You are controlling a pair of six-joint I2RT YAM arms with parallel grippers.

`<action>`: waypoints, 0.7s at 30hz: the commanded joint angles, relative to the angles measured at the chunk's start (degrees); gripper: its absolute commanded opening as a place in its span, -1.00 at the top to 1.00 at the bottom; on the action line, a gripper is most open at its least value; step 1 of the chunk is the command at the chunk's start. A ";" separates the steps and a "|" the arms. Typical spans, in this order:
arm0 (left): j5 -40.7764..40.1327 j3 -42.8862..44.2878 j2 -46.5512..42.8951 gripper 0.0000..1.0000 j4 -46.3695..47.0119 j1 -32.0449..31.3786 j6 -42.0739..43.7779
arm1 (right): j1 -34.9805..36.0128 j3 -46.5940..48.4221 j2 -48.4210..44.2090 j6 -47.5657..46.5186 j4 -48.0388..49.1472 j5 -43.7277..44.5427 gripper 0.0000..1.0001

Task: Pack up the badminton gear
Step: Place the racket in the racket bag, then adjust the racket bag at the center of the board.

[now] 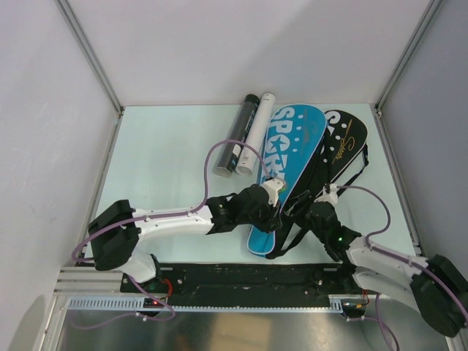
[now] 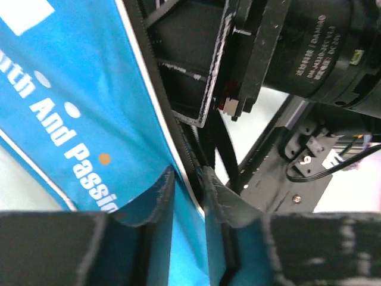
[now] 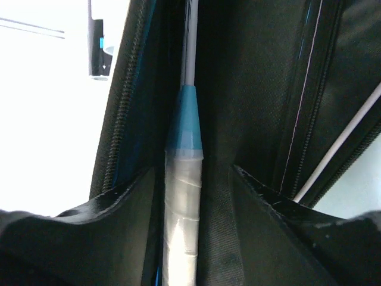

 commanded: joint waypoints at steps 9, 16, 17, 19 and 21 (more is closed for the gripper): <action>3.29 0.80 -6.11 -0.21 -0.60 -1.37 0.05 | -3.61 10.23 -24.05 -5.84 -37.89 8.04 -0.40; -0.51 -1.86 -14.32 -0.35 -5.30 3.60 1.32 | -15.99 18.09 -18.37 -19.72 -34.02 -1.12 -0.27; -0.66 -2.47 -14.85 -0.35 -5.73 4.56 1.43 | -18.52 19.28 -16.37 -20.61 -33.54 -5.00 -0.28; -0.89 -3.63 -14.93 -0.36 -6.47 6.54 2.19 | -25.14 21.01 -12.78 -22.00 -32.08 -12.92 -0.31; -2.04 -3.92 -13.96 -0.36 -7.54 8.05 3.30 | -31.21 22.23 -9.03 -23.84 -29.37 -21.47 -0.31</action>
